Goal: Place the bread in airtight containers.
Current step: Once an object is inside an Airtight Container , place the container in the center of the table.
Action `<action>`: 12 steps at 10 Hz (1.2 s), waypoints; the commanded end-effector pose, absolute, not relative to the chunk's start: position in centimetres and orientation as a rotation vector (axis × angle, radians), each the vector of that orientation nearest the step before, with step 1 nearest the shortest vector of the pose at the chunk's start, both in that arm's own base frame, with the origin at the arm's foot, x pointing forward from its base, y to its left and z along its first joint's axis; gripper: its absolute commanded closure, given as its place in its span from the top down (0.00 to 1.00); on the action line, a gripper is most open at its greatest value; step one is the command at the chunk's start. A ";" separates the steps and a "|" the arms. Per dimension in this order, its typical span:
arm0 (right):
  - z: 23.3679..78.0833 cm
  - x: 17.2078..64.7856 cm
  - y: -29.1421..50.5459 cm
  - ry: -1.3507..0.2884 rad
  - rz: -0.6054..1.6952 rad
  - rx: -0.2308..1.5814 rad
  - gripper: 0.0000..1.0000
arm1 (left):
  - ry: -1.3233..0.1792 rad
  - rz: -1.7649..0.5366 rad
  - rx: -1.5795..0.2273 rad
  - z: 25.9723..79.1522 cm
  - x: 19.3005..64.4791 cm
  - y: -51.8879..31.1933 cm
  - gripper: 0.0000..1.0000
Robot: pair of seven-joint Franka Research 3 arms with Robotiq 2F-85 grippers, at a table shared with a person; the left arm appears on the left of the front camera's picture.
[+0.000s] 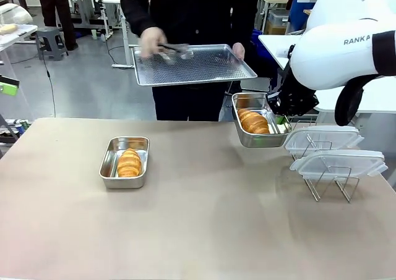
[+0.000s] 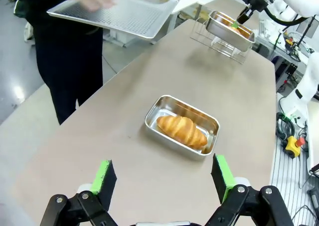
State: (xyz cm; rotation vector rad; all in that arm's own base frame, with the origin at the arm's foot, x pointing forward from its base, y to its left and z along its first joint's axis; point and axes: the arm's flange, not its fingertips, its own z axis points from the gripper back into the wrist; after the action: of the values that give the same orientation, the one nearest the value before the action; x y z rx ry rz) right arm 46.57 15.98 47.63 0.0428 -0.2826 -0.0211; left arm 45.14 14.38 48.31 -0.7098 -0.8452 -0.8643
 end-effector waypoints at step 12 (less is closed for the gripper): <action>42.9 48.1 19.4 -0.218 -0.087 0.025 0.05 | -0.851 -0.872 -0.713 48.5 45.1 14.3 1.00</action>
State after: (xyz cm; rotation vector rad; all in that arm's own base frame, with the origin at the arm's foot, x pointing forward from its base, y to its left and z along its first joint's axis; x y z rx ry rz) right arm 47.01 18.04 43.48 0.0343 -0.2077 -0.0466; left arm 45.18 14.32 48.30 -0.7102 -0.8442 -0.8654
